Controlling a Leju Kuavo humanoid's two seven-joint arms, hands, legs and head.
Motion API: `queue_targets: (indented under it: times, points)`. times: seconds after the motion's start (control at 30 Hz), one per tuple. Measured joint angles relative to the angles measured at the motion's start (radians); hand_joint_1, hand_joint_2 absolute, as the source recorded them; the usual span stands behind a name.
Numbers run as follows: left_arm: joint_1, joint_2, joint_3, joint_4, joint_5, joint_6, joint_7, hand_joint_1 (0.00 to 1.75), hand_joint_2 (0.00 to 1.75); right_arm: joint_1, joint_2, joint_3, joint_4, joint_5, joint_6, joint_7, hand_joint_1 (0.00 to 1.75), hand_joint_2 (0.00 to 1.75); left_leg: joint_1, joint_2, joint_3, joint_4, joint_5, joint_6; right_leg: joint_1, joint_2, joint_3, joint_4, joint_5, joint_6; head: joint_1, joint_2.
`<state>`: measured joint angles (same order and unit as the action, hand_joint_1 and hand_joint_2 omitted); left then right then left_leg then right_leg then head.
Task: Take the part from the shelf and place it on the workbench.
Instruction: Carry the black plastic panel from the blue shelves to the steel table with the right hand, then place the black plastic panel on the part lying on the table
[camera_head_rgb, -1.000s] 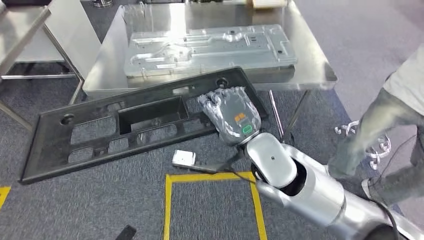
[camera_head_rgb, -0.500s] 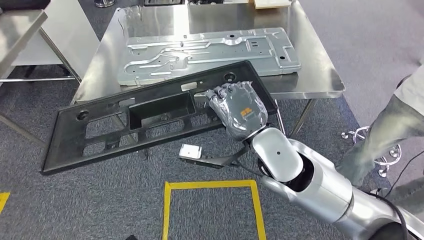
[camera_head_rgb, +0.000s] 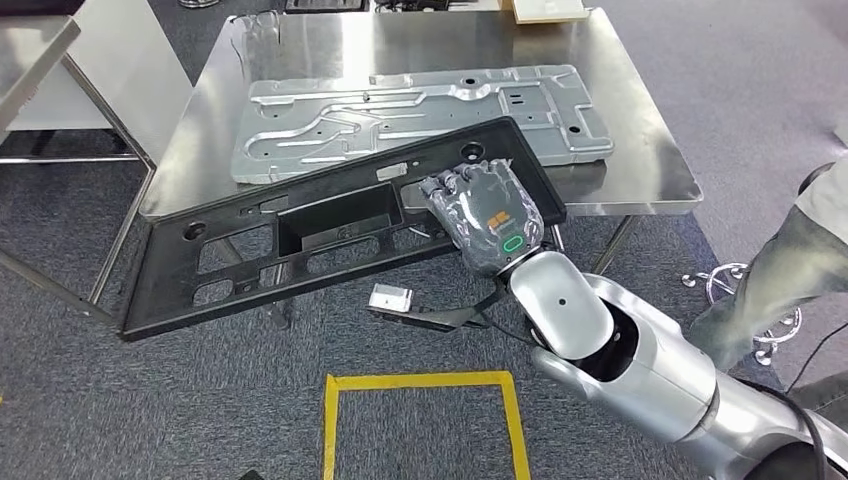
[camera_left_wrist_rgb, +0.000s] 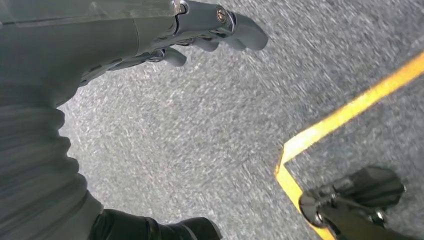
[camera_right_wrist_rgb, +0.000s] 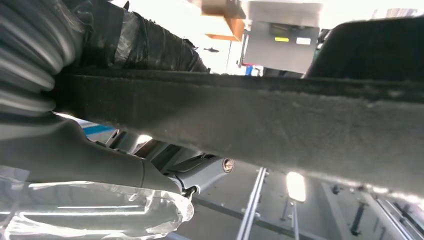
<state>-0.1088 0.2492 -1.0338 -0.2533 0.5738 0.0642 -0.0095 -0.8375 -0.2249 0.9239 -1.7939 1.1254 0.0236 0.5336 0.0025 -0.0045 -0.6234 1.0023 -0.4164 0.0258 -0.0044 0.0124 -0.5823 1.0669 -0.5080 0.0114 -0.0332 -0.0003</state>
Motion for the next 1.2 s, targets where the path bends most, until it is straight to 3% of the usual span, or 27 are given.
queue_targets:
  times: [0.1, 0.13, 0.2, 0.27, 0.33, 0.5, 0.53, 0.6, 0.67, 0.7, 0.73, 0.8, 0.83, 0.87, 0.97, 1.03, 1.07, 1.13, 1.2]
  points:
    - [-0.002, 0.001, 0.000, 0.000, 0.000, 0.000, 0.000, 0.00, 1.75, -0.004, -0.007, 0.000, -0.003, 0.000, 0.000, 0.000, 1.75, 1.75, 0.001, 0.001, 0.016, -0.005, -0.011, 0.012, 0.000, -0.003, -0.098, 0.170, -0.063, 0.008, 0.001, 0.000]
    - [-0.002, 0.001, 0.000, 0.000, 0.000, 0.000, 0.000, 0.00, 1.75, -0.004, -0.009, 0.000, -0.003, 0.000, 0.000, 0.000, 1.75, 1.75, 0.000, 0.000, 0.020, -0.004, -0.016, 0.013, 0.000, -0.003, -0.131, 0.214, -0.068, 0.009, 0.001, 0.000]
    - [-0.002, 0.001, 0.000, 0.000, 0.000, 0.000, 0.000, 0.00, 1.75, -0.004, -0.014, 0.000, -0.003, 0.000, 0.000, 0.000, 1.75, 1.75, 0.000, -0.002, 0.029, 0.002, -0.029, 0.013, -0.002, -0.003, -0.153, 0.213, -0.027, 0.011, 0.001, 0.000]
    - [-0.001, 0.000, 0.000, 0.000, 0.002, -0.002, 0.003, 0.00, 1.75, -0.004, -0.019, 0.000, -0.003, 0.000, 0.001, 0.000, 1.75, 1.75, 0.001, -0.005, 0.040, 0.013, -0.047, 0.009, -0.004, -0.003, -0.114, 0.102, 0.051, 0.006, 0.001, 0.000]
    - [-0.003, 0.000, 0.000, 0.000, 0.007, -0.008, 0.009, 0.00, 1.75, -0.007, -0.022, 0.000, -0.004, -0.001, 0.001, 0.000, 1.75, 1.75, -0.002, -0.007, 0.043, 0.024, -0.062, 0.000, -0.003, -0.003, -0.073, 0.008, 0.086, -0.001, 0.000, 0.000]
    - [-0.003, 0.002, 0.000, 0.000, 0.016, -0.021, 0.019, 0.00, 1.75, -0.012, -0.027, 0.000, -0.006, -0.004, 0.001, -0.001, 1.75, 1.75, -0.003, -0.005, 0.035, 0.048, -0.086, -0.021, -0.004, 0.000, -0.053, -0.023, 0.080, -0.020, -0.003, 0.000]
    - [-0.004, 0.003, 0.000, 0.000, 0.017, -0.022, 0.019, 0.00, 1.75, -0.013, -0.027, 0.000, -0.006, -0.004, 0.001, -0.001, 1.75, 1.75, -0.001, -0.003, 0.019, 0.083, -0.105, -0.026, -0.006, -0.001, -0.046, -0.028, 0.079, -0.024, -0.004, 0.000]
    - [-0.005, 0.003, 0.000, 0.000, 0.019, -0.023, 0.021, 0.00, 1.75, -0.014, -0.028, 0.000, -0.006, -0.005, 0.001, -0.002, 1.75, 1.75, 0.002, -0.001, -0.048, 0.212, -0.157, -0.034, -0.006, -0.004, -0.038, -0.031, 0.074, -0.031, -0.006, 0.000]
    - [-0.003, 0.003, 0.000, 0.000, 0.021, -0.025, 0.023, 0.00, 1.75, -0.013, -0.029, 0.000, -0.006, -0.006, 0.001, -0.002, 1.75, 1.75, 0.006, -0.001, -0.110, 0.307, -0.172, -0.040, -0.006, -0.004, -0.032, -0.031, 0.069, -0.034, -0.006, 0.000]
    - [-0.002, 0.003, 0.000, 0.000, 0.022, -0.027, 0.024, 0.00, 1.75, -0.011, -0.029, 0.000, -0.006, -0.006, 0.001, -0.002, 1.75, 1.75, 0.008, -0.001, -0.117, 0.301, -0.149, -0.041, -0.007, -0.003, -0.028, -0.031, 0.066, -0.034, -0.006, 0.000]
    - [-0.001, 0.003, 0.000, 0.000, 0.023, -0.027, 0.025, 0.00, 1.75, -0.011, -0.030, 0.000, -0.006, -0.007, 0.000, -0.002, 1.75, 1.75, 0.010, -0.001, -0.105, 0.258, -0.110, -0.042, -0.007, -0.002, -0.023, -0.031, 0.062, -0.032, -0.006, 0.000]
    - [-0.001, 0.004, 0.000, 0.000, 0.024, -0.028, 0.026, 0.00, 1.75, -0.012, -0.031, 0.000, -0.006, -0.008, 0.000, -0.002, 1.75, 1.75, 0.010, 0.000, -0.049, 0.119, -0.033, -0.039, -0.006, 0.000, -0.013, -0.030, 0.054, -0.027, -0.006, 0.000]
    - [-0.002, 0.005, 0.000, 0.000, 0.026, -0.028, 0.027, 0.00, 1.75, -0.014, -0.031, 0.000, -0.006, -0.008, -0.001, -0.002, 1.75, 1.75, 0.008, 0.000, -0.025, 0.065, -0.016, -0.035, -0.005, 0.001, -0.012, -0.030, 0.051, -0.022, -0.006, 0.000]
    - [-0.003, 0.006, 0.000, 0.000, 0.028, -0.029, 0.027, 0.00, 1.75, -0.015, -0.031, 0.000, -0.006, -0.009, -0.001, -0.002, 1.75, 1.75, 0.006, -0.001, -0.011, 0.033, -0.011, -0.032, -0.005, 0.002, -0.012, -0.030, 0.049, -0.018, -0.006, 0.000]
    - [-0.003, 0.006, 0.000, 0.000, 0.034, -0.032, 0.027, 0.00, 1.75, -0.015, -0.032, 0.000, -0.006, -0.010, -0.002, -0.002, 1.75, 1.75, 0.004, -0.001, -0.004, 0.018, -0.018, -0.019, -0.003, 0.001, -0.010, -0.033, 0.046, -0.005, -0.006, 0.000]
    - [-0.002, 0.006, 0.000, -0.001, 0.034, -0.035, 0.027, 0.00, 1.75, -0.016, -0.034, 0.000, -0.006, -0.011, -0.003, -0.002, 1.75, 1.75, 0.008, 0.000, 0.006, 0.009, -0.017, -0.009, -0.001, -0.001, -0.019, -0.005, 0.024, 0.003, -0.005, 0.000]
    - [-0.002, 0.006, 0.000, -0.001, 0.034, -0.035, 0.027, 0.00, 1.75, -0.016, -0.035, 0.000, -0.006, -0.012, -0.004, -0.002, 1.75, 1.75, 0.009, 0.001, 0.011, 0.006, -0.018, -0.004, -0.001, -0.002, -0.039, 0.038, 0.000, 0.005, -0.005, 0.000]
    - [-0.003, 0.006, 0.000, -0.001, 0.035, -0.035, 0.027, 0.00, 1.75, -0.014, -0.038, 0.000, -0.006, -0.012, -0.006, -0.002, 1.75, 1.75, 0.007, 0.001, 0.016, 0.006, -0.023, 0.005, -0.001, -0.003, -0.108, 0.171, -0.056, 0.006, -0.005, 0.000]
    - [-0.003, 0.006, 0.000, -0.001, 0.034, -0.035, 0.027, 0.00, 1.75, -0.010, -0.039, 0.000, -0.006, -0.013, -0.006, -0.002, 1.75, 1.75, 0.005, 0.000, 0.019, 0.008, -0.028, 0.010, -0.001, -0.003, -0.165, 0.260, -0.071, 0.005, -0.005, 0.000]
